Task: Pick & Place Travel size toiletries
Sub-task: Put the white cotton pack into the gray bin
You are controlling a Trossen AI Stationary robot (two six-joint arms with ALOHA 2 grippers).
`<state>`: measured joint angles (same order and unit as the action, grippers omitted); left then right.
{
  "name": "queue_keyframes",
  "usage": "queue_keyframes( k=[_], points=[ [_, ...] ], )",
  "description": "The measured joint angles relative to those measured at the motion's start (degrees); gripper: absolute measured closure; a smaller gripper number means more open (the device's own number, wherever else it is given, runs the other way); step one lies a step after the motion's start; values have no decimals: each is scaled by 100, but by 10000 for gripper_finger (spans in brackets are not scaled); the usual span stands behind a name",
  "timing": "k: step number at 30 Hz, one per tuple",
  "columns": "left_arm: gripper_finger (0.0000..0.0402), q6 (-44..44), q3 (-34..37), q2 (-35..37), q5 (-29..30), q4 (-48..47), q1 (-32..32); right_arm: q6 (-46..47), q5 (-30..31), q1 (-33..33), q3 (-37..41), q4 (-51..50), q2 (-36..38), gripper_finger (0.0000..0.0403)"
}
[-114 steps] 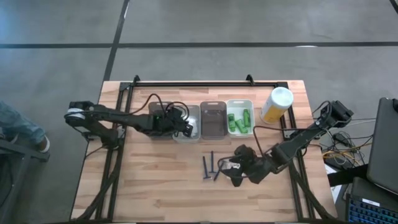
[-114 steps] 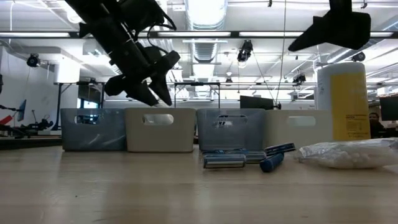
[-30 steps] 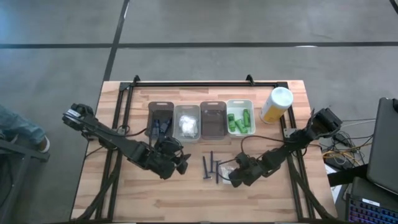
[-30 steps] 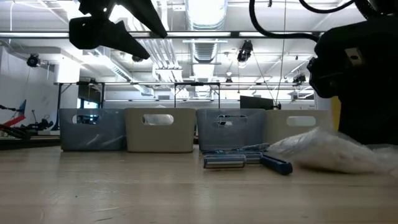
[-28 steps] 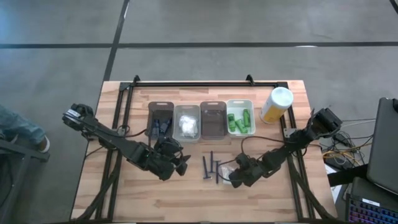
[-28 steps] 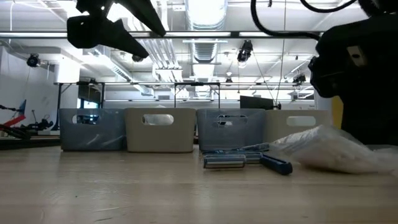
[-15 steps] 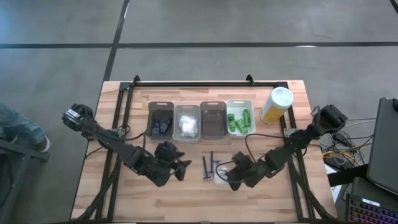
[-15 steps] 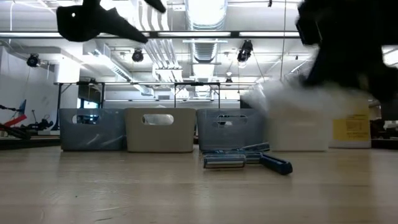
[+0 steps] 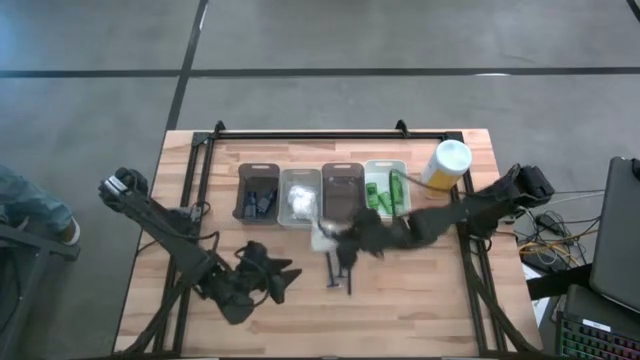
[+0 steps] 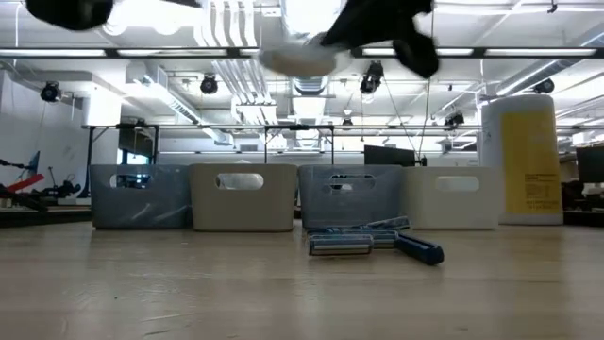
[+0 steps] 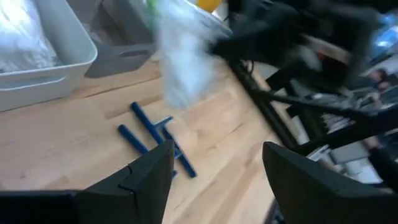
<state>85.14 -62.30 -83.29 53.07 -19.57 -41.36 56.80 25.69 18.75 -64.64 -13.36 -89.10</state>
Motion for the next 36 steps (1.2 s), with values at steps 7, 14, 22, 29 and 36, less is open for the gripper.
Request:
queue_keyframes(
  k=[7,14,22,29,36],
  points=[
    [174,90,-200,0,318,-2,-339,-812,-862,-1369,22,341,0,390],
    [177,350,-321,0,392,-9,-350,-1391,-1298,-1647,-46,633,-524,390],
    [177,1230,-322,81,405,-1177,-326,-1762,-1322,-1704,-802,734,-1594,390],
    [178,1669,-318,244,382,-1988,-398,-1716,-1329,-1699,-1135,643,-1831,390],
    [177,1047,-317,429,600,-2240,-354,-1576,-1285,-1600,-1169,313,-1396,390]
  ],
)
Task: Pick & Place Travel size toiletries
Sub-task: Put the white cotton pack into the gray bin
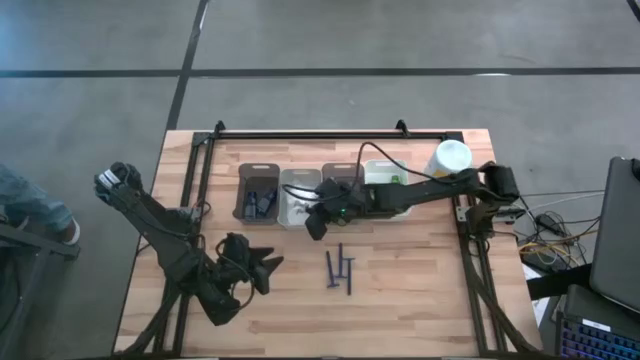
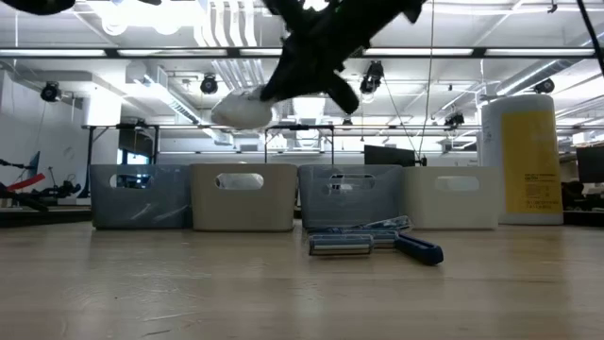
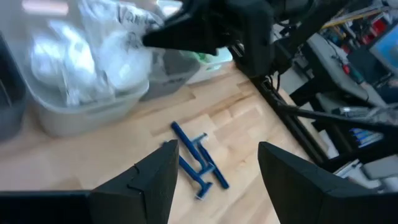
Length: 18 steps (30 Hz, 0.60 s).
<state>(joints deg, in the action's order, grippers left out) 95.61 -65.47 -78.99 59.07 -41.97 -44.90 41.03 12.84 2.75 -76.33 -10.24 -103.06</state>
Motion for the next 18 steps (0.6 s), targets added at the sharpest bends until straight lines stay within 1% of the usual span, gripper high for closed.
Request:
queue_keyframes(
  k=[4,8,10,14,18],
  points=[
    [177,-753,0,307,-39,-102,206,375,43,83,28,-620,291,390],
    [177,-1568,2,959,-476,-321,706,565,256,210,36,-1071,565,390],
    [177,-1959,4,1273,-655,-342,1031,589,254,257,40,-1059,675,390],
    [177,-2779,13,1638,-990,-370,1636,785,258,379,65,-1063,711,390],
    [177,-3528,26,1750,-1707,-355,2168,916,257,443,72,-994,729,390]
  ],
)
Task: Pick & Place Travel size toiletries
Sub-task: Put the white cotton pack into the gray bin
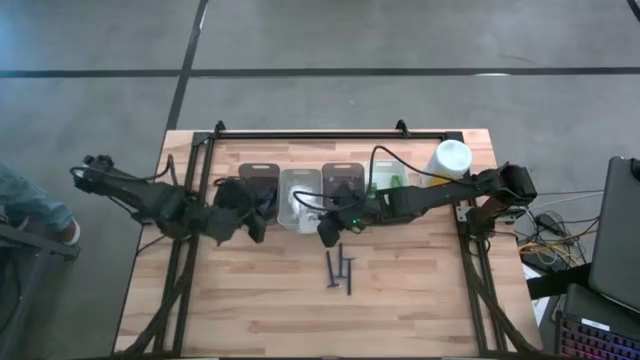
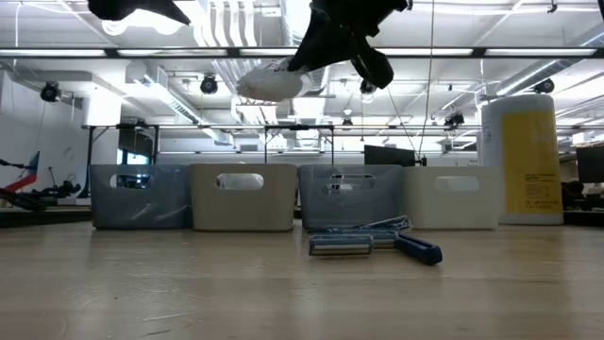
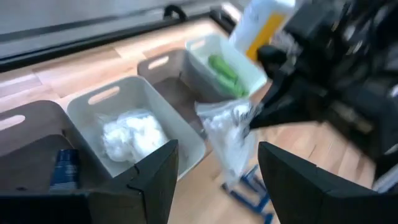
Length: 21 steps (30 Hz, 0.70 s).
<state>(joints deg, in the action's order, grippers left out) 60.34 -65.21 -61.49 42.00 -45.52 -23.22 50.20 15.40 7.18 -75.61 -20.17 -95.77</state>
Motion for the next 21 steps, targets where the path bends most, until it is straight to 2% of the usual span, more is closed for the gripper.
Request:
queue_keyframes(
  k=[12,18,21],
  points=[
    [177,-2647,617,251,-2177,847,1557,46,323,81,2,169,2,390],
    [177,-3060,1281,351,-4095,2199,2421,305,604,107,4,185,2,390],
    [177,-3036,1727,333,-4729,3004,2828,448,787,144,38,191,2,390]
  ],
)
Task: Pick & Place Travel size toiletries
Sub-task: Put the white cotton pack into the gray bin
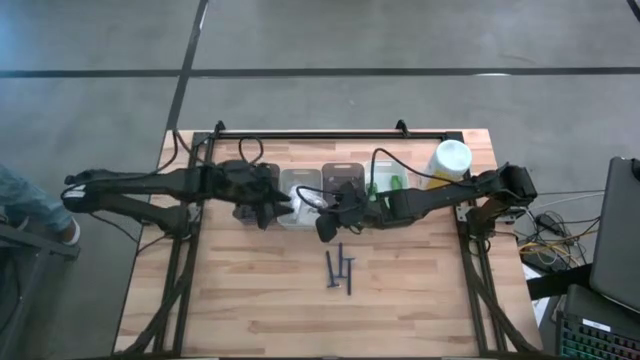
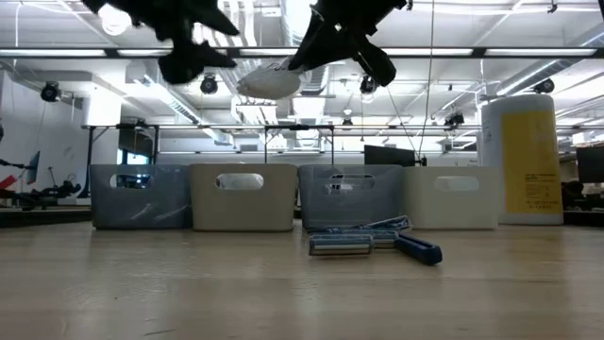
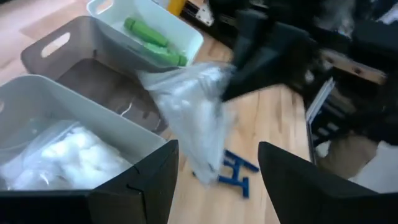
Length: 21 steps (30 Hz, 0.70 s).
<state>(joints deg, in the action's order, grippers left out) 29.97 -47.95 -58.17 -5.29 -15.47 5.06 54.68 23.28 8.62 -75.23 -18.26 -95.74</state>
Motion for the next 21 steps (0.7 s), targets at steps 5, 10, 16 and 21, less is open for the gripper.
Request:
queue_keyframes(
  k=[5,10,16,21],
  points=[
    [177,255,628,19,-884,586,607,560,469,105,27,-172,0,390],
    [177,499,1158,4,-1738,1592,885,684,497,115,42,-177,-44,390],
    [177,1060,1447,-202,-1879,3018,1093,380,67,19,47,-170,-111,390],
    [177,915,1304,-382,-1623,2859,1227,231,69,-88,49,7,-149,390]
  ],
)
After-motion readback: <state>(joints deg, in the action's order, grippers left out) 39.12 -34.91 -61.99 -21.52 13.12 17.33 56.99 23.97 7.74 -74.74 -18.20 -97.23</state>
